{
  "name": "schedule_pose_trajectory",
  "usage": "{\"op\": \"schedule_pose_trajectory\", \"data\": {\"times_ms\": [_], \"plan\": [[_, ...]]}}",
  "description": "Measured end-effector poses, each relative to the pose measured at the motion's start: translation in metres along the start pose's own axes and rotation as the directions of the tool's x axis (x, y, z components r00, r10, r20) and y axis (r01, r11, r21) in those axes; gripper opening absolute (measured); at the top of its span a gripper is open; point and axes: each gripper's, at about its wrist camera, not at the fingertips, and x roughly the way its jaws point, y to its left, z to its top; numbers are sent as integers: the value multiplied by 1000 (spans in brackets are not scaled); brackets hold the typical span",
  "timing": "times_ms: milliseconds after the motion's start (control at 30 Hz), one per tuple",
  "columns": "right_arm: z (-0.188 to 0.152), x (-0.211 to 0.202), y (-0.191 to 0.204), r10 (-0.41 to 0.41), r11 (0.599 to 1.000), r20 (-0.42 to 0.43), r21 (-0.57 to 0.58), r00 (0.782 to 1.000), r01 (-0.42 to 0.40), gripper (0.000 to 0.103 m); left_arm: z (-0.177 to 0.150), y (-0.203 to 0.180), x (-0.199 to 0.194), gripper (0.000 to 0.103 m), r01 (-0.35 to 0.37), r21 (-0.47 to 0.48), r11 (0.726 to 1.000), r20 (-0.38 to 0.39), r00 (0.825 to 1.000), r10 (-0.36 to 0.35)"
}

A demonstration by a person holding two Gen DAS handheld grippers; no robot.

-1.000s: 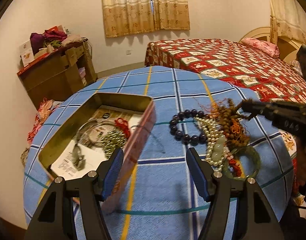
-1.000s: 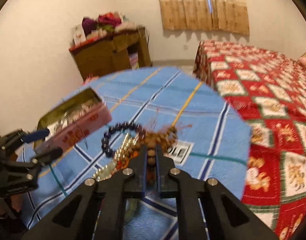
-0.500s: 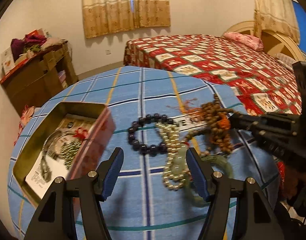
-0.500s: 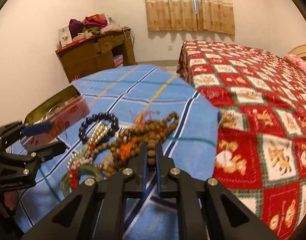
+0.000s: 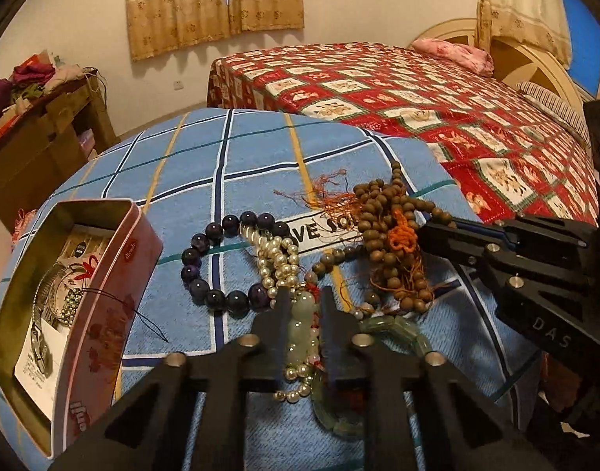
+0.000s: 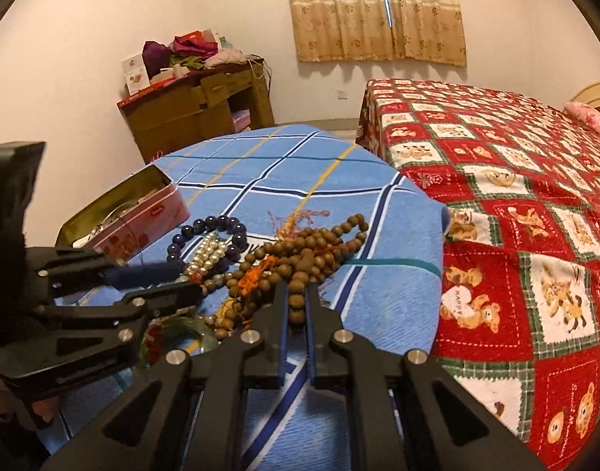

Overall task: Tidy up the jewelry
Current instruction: 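Grasp the green jade pendant with the left gripper while the right gripper grasps the wooden bead strand, then lift and carry the jade pendant and wooden bead strand over the pink tin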

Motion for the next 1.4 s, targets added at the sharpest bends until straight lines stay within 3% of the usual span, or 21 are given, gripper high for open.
{"op": "schedule_pose_trajectory", "data": {"times_ms": [733, 1067, 1400], "plan": [[35, -29, 22, 60, 996, 81, -66, 995, -55, 10, 17, 49, -86, 10, -3, -82, 997, 185, 983, 18], [65, -38, 37, 85, 989, 114, -133, 990, -69, 10, 20, 69, -110, 10, -34, -102, 994, 230, 971, 56], [92, -32, 66, 129, 974, 124, -201, 984, -102, 10, 20, 103, -122, 10, -108, -136, 985, 242, 960, 139]]}}
